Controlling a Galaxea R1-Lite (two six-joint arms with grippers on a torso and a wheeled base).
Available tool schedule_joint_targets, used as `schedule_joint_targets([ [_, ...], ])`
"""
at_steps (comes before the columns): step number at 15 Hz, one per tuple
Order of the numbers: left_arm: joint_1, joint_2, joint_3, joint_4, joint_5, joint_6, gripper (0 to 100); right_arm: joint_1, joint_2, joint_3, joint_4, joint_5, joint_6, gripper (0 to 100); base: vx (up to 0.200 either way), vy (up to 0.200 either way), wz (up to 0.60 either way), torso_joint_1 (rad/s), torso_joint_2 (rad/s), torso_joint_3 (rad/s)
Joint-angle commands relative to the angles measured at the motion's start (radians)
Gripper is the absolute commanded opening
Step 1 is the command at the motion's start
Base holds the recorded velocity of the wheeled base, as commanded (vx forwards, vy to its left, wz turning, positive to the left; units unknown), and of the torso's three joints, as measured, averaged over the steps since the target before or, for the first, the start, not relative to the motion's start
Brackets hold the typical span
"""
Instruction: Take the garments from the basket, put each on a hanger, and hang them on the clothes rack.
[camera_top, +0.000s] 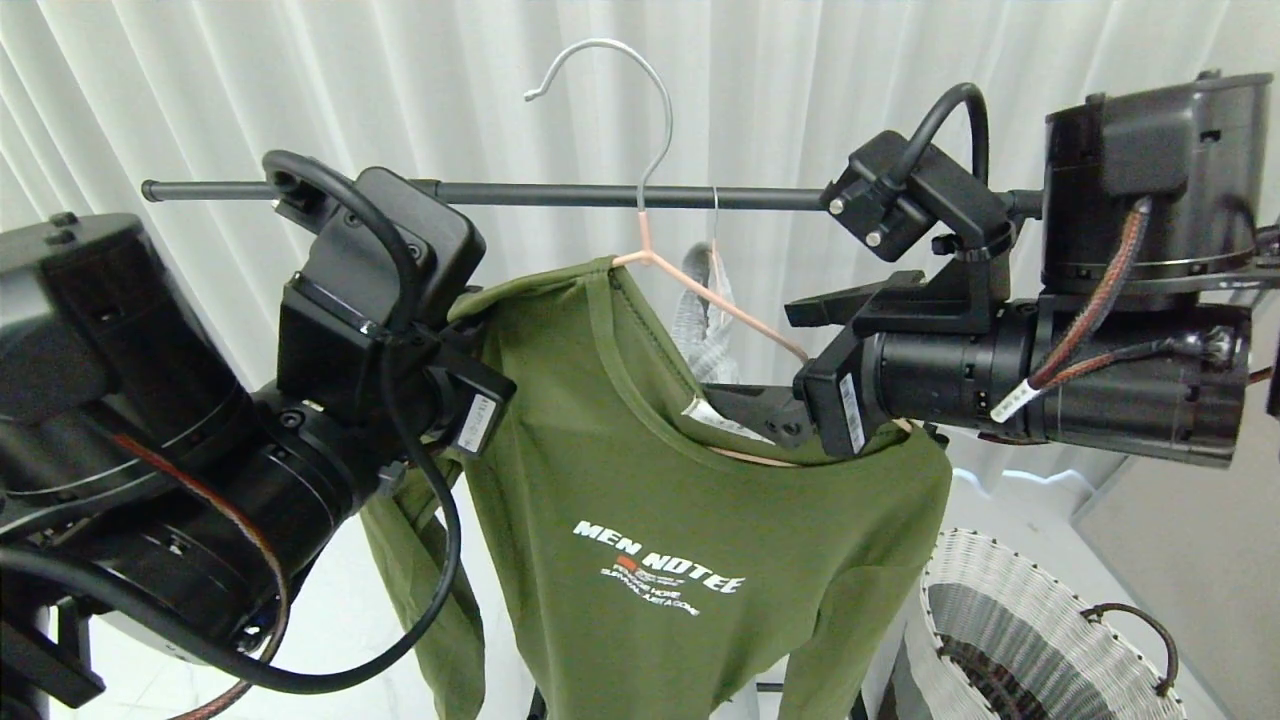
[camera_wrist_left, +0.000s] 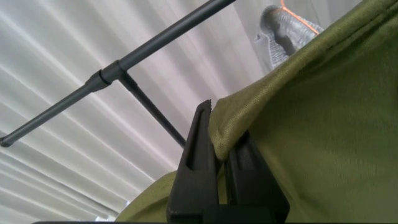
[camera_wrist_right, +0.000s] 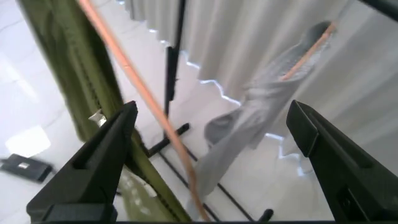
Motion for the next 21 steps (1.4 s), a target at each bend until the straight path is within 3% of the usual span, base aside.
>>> schedule_joint_targets([
  [1, -0.006, 0.003, 0.001, 0.000, -0.021, 0.000, 0, -0.001, -0.010, -0.084, 0.109, 0.074, 0.001, 100, 0.000, 0.000, 0.00, 0.000, 0.00, 0.000],
  [3, -0.007, 0.004, -0.001, 0.000, -0.028, 0.000, 0, -0.001, 0.007, -0.130, 0.204, 0.133, -0.021, 100, 0.000, 0.000, 0.00, 0.000, 0.00, 0.000],
  [12, -0.036, 0.015, -0.001, 0.000, -0.028, 0.003, 0, 0.027, 0.033, -0.144, 0.206, 0.142, -0.050, 100, 0.000, 0.000, 0.00, 0.000, 0.00, 0.000],
  [13, -0.035, 0.015, -0.001, 0.000, -0.028, 0.003, 0, 0.028, 0.033, -0.142, 0.204, 0.145, -0.050, 0, 0.000, 0.000, 0.00, 0.000, 0.00, 0.000],
  [21, -0.035, 0.015, -0.002, 0.000, -0.028, 0.001, 0, 0.032, 0.029, -0.136, 0.197, 0.177, -0.049, 0, 0.000, 0.000, 0.00, 0.000, 0.00, 0.000],
])
